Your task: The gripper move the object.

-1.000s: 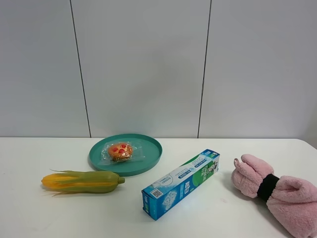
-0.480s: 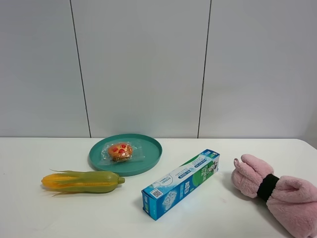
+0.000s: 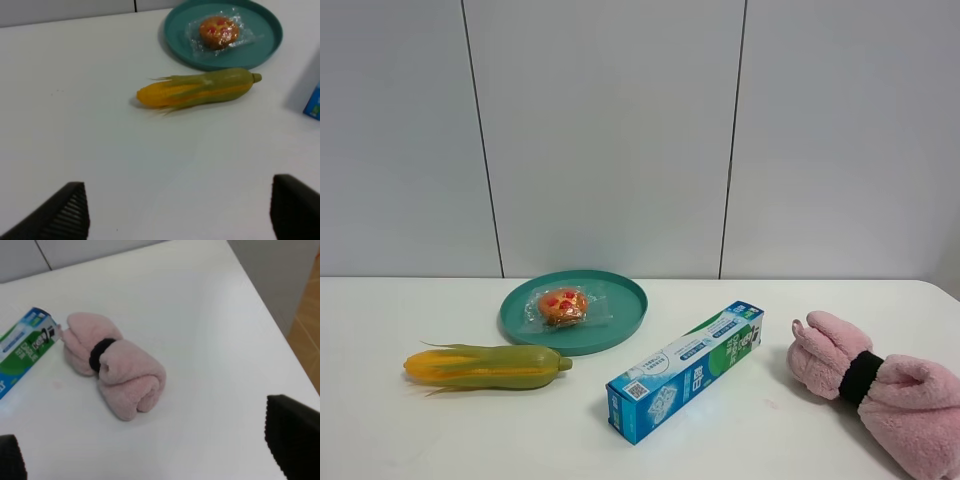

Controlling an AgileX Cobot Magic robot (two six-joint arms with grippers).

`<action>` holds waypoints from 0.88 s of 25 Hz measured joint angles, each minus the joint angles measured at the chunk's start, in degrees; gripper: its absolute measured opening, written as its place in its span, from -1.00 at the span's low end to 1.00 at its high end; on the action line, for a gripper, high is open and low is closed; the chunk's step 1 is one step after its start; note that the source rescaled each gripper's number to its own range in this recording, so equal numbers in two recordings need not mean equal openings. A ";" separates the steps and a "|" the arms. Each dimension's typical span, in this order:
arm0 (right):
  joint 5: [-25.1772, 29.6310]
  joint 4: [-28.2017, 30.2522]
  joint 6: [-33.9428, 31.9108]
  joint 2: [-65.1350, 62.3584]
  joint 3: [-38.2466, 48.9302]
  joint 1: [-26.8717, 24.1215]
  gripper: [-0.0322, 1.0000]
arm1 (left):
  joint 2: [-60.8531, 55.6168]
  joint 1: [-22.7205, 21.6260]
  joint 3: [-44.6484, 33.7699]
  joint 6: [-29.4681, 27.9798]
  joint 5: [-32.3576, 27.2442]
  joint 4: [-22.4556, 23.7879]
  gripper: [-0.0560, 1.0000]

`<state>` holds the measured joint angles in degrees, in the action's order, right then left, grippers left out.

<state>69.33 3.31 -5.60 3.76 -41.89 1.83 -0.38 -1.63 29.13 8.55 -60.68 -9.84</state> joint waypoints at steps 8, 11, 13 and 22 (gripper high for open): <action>0.65 -2.75 5.60 -3.98 8.18 0.00 0.84 | 0.00 0.00 0.00 0.00 0.00 0.00 1.00; -1.66 -5.39 6.59 -3.98 10.84 0.00 0.84 | 0.00 0.00 0.00 0.00 0.00 0.00 1.00; -3.70 -5.60 6.93 -3.98 11.16 0.00 0.84 | 0.00 0.00 0.00 0.00 0.00 0.00 1.00; -8.19 -9.25 6.83 -3.98 12.82 0.00 0.84 | 0.00 0.00 0.00 0.00 0.00 0.00 1.00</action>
<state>61.14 -5.93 1.23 -0.23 -29.07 1.83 -0.38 -1.63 29.13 8.55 -60.68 -9.84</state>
